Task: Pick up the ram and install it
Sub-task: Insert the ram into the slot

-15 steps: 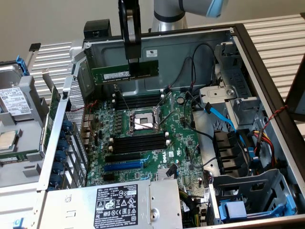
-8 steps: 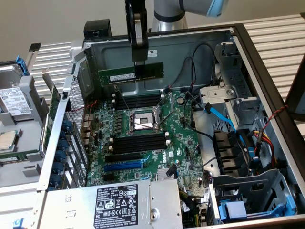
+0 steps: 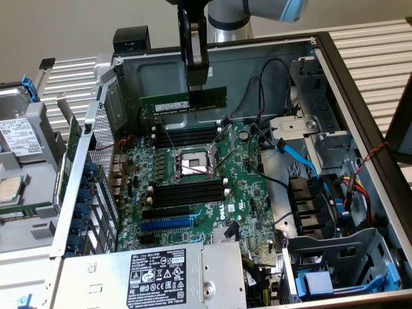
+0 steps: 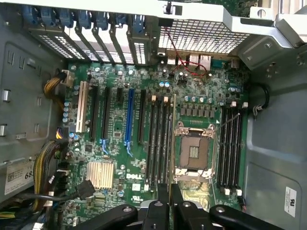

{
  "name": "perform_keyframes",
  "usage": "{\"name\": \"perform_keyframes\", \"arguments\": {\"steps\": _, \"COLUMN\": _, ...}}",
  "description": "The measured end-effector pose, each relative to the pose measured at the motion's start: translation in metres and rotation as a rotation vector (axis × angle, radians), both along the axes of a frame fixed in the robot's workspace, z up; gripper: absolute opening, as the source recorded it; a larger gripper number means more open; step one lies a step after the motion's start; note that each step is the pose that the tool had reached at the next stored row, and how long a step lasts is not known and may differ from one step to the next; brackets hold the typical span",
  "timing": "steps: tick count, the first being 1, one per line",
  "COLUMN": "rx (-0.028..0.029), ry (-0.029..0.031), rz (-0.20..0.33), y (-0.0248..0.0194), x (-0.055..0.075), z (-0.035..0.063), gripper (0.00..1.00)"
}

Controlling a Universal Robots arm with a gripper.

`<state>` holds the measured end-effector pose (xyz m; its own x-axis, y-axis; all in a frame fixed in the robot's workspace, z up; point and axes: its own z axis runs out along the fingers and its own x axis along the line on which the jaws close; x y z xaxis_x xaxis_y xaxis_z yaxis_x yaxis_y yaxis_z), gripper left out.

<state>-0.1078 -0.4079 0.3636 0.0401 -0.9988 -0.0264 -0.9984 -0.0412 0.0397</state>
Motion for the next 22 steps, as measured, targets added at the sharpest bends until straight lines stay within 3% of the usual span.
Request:
{"name": "perform_keyframes", "arguments": {"steps": 3, "rx": 0.0, "ry": 0.0153, "rz": 0.0, "y": 0.0, "x": 0.0, "z": -0.0031, "gripper": 0.14}}
{"name": "perform_keyframes", "arguments": {"steps": 10, "rx": 0.0002, "ry": 0.0316, "rz": 0.0, "y": -0.0018, "x": 0.0, "z": -0.0115, "gripper": 0.14}}
{"name": "perform_keyframes", "arguments": {"steps": 13, "rx": 0.0003, "ry": 0.0469, "rz": 0.0, "y": -0.0044, "x": 0.0, "z": -0.0128, "gripper": 0.14}}
{"name": "perform_keyframes", "arguments": {"steps": 16, "rx": 0.0018, "ry": 0.0561, "rz": 0.0, "y": -0.0066, "x": -0.001, "z": -0.0149, "gripper": 0.14}}
{"name": "perform_keyframes", "arguments": {"steps": 18, "rx": 0.0072, "ry": 0.0564, "rz": 0.0, "y": -0.0068, "x": -0.001, "z": -0.0178, "gripper": 0.14}}
{"name": "perform_keyframes", "arguments": {"steps": 22, "rx": 0.0081, "ry": 0.0554, "rz": 0.0, "y": -0.0061, "x": -0.001, "z": -0.0225, "gripper": 0.14}}
